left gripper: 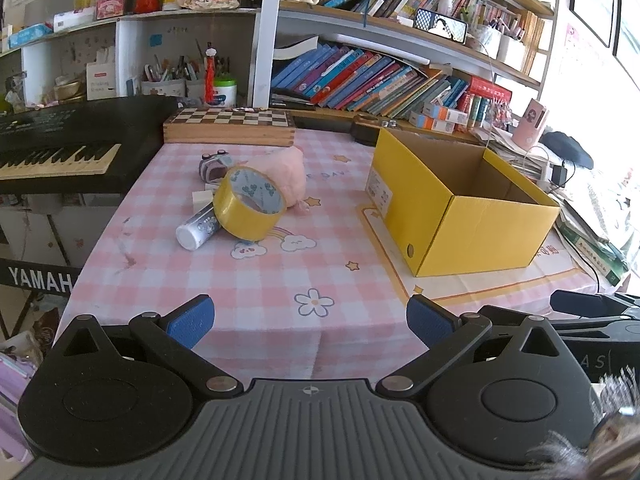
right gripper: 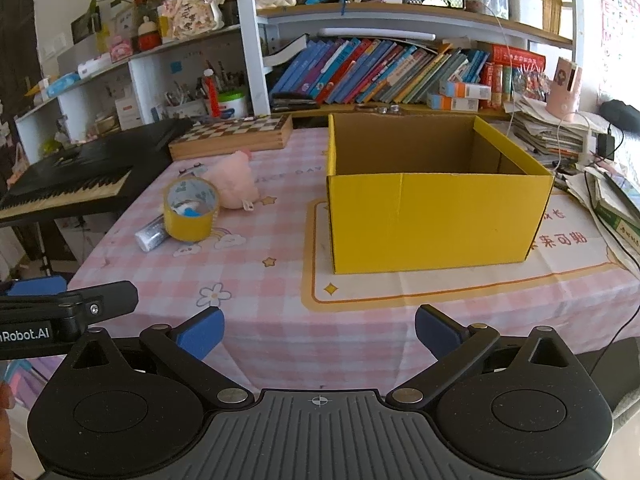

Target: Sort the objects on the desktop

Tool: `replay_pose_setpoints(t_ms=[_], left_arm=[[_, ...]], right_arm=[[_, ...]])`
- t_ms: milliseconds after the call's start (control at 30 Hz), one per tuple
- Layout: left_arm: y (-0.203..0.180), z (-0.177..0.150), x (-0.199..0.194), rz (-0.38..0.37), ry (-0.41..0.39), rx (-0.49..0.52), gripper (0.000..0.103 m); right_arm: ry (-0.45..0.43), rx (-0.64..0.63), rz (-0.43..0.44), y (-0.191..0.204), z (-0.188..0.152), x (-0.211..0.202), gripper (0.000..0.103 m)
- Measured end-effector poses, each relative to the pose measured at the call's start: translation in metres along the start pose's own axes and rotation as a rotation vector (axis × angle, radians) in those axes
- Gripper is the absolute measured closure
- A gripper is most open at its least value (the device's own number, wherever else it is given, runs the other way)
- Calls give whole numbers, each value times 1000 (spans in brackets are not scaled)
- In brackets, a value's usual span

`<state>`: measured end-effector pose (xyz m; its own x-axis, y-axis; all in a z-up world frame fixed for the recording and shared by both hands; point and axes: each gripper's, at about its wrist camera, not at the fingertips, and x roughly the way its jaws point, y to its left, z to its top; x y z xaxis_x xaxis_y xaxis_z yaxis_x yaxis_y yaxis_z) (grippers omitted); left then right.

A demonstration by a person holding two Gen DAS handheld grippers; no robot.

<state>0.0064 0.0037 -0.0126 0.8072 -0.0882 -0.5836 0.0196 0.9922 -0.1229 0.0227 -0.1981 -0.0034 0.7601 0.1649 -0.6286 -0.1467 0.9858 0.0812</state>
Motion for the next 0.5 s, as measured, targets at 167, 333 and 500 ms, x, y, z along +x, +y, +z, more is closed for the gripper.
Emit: replay_pose_setpoints(t_ms=[167,333,500], left_arm=[[8,1,0,7,-2,-13,0],[14,1,2,12,6,-30,0],[20,0,4,10,15,-42,0]], right_arm=[[9,-11,8,5,1,4,7],[13,-41,25,13,3,7,11],[20,-61,40,19,3,10,17]])
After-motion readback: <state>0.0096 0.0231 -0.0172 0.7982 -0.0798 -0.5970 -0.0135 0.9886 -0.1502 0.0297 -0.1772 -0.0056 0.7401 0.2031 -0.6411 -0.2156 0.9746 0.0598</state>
